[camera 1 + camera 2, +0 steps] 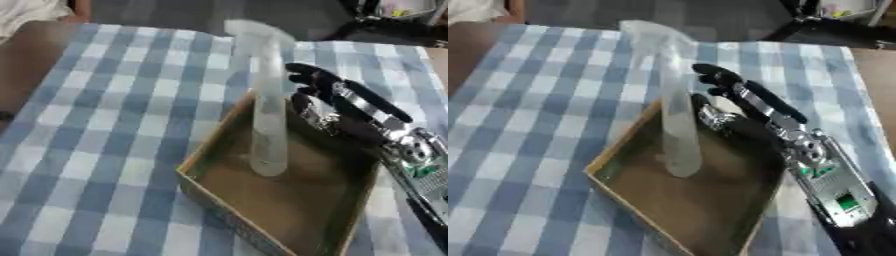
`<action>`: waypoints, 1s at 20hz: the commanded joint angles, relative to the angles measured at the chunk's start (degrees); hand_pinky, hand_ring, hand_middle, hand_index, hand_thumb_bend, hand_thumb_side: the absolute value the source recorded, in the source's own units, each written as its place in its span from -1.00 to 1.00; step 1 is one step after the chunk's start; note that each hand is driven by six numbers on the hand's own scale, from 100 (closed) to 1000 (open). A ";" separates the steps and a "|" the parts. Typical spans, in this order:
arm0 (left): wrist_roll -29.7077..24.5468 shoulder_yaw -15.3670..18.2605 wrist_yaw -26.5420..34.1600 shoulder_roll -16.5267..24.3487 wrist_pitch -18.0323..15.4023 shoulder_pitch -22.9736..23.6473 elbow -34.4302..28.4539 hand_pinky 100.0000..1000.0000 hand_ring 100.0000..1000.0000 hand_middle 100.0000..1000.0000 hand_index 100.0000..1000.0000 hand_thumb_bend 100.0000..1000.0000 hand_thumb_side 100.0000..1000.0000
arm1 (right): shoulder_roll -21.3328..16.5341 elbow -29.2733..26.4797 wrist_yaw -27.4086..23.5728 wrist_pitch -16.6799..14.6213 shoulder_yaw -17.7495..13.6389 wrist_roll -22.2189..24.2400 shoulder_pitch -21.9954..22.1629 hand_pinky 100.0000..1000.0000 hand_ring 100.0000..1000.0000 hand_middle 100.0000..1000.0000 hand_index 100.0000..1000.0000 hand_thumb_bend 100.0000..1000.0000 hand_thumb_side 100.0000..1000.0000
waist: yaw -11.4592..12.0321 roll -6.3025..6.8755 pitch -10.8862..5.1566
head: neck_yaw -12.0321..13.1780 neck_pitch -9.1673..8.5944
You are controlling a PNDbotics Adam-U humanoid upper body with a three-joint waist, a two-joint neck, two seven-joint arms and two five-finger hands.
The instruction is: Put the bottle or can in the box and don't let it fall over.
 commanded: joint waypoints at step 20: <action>0.31 0.72 -0.37 0.69 -0.12 0.37 -0.88 1.00 0.19 0.66 0.83 -1.00 0.40 | -7.90 -9.75 -7.67 4.66 -7.17 -5.11 6.27 0.69 1.00 1.00 1.00 -1.00 0.40 | -2.46 0.97 -1.79 | 1.19 -0.79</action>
